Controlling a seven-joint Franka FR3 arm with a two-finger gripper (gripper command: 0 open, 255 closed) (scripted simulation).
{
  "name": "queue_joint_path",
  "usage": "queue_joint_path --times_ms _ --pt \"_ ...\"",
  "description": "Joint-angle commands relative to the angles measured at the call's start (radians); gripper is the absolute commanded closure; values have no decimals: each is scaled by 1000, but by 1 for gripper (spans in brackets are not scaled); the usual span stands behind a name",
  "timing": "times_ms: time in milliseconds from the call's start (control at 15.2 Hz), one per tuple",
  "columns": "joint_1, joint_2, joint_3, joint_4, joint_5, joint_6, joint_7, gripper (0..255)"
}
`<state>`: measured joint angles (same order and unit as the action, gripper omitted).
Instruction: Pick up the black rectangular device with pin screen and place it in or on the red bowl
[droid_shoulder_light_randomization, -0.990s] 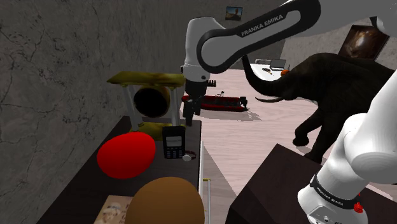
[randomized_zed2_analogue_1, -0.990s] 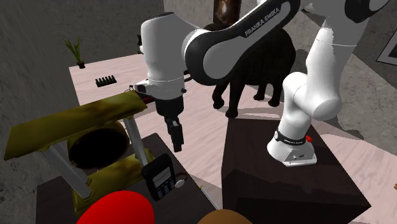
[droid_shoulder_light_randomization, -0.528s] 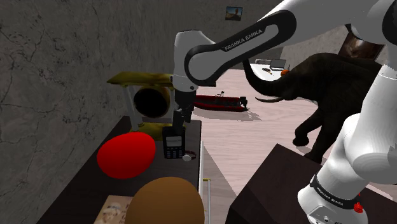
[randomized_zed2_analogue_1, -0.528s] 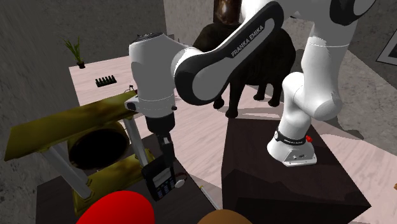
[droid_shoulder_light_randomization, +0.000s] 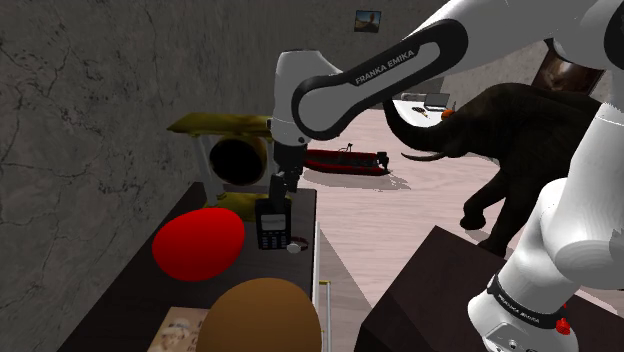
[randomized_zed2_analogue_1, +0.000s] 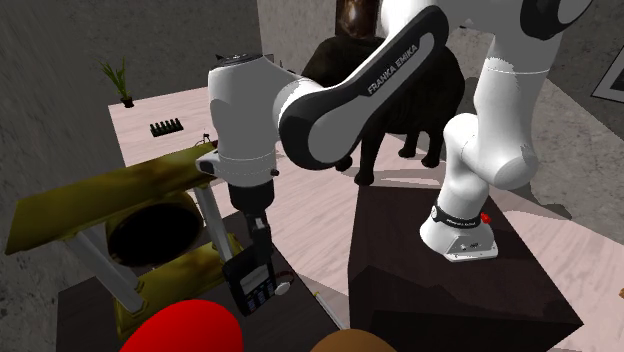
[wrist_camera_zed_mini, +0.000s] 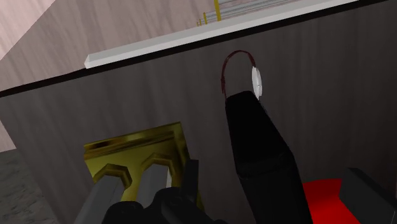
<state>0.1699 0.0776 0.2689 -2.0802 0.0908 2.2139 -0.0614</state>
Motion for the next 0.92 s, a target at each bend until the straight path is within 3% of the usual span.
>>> queue_joint_path --times_ms 0,132,198,726,792,858 --pt "2 46 1 -9 1 -5 -5 0" --pt "2 46 1 -9 1 -5 -5 0" --pt "3 35 2 -26 4 1 -5 255" --pt "3 -10 4 -81 18 11 -11 255" --pt "2 46 1 -9 1 -5 -5 255" --pt "2 39 1 -3 2 -18 -5 255"
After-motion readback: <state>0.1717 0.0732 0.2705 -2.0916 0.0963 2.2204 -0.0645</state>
